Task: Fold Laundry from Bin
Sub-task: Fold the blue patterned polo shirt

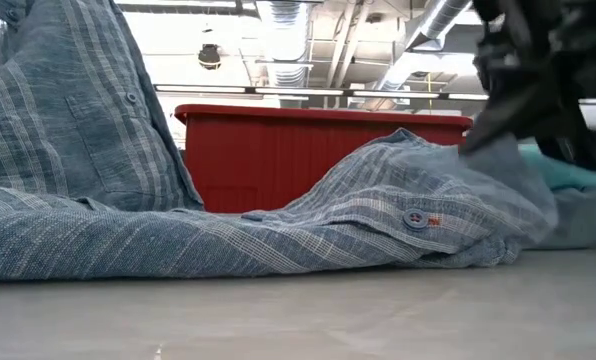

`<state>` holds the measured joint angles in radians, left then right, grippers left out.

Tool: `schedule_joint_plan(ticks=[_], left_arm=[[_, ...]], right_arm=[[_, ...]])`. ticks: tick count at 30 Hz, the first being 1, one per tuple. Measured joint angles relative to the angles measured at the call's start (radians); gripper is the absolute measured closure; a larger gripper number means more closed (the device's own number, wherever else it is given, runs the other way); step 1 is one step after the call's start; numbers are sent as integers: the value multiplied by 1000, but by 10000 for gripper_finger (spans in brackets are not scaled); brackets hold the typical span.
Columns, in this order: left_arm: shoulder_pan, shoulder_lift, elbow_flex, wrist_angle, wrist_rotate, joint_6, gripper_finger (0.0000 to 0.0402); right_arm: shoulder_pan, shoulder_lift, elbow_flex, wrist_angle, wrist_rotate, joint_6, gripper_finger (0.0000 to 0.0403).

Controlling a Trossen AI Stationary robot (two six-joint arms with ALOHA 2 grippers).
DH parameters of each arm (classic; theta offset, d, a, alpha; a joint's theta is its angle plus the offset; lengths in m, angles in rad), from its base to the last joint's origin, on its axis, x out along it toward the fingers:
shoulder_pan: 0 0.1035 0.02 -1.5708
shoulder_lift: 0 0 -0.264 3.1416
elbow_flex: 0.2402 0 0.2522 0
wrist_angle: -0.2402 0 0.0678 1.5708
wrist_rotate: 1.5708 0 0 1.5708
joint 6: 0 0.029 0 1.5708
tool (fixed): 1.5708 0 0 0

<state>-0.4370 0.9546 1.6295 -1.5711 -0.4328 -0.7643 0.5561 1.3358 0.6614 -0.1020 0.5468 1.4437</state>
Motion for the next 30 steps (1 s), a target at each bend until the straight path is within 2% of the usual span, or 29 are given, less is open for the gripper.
schedule_joint_plan(ticks=[6, 10, 13, 20, 30], left_arm=[[0, 0, 0, 0, 0, 47, 401], [0, 0, 0, 0, 0, 63, 401], [0, 0, 0, 0, 0, 70, 401], [0, 0, 0, 0, 1, 90, 402], [0, 0, 0, 0, 1, 118, 401]], right_arm=[[-9, -142, 62, -47, -26, -124, 382], [9, -211, 89, -47, -170, -167, 382], [46, -232, 93, -51, -244, -119, 382], [123, -194, 93, -60, -253, -8, 381], [120, -87, 93, -69, -255, 104, 380]])
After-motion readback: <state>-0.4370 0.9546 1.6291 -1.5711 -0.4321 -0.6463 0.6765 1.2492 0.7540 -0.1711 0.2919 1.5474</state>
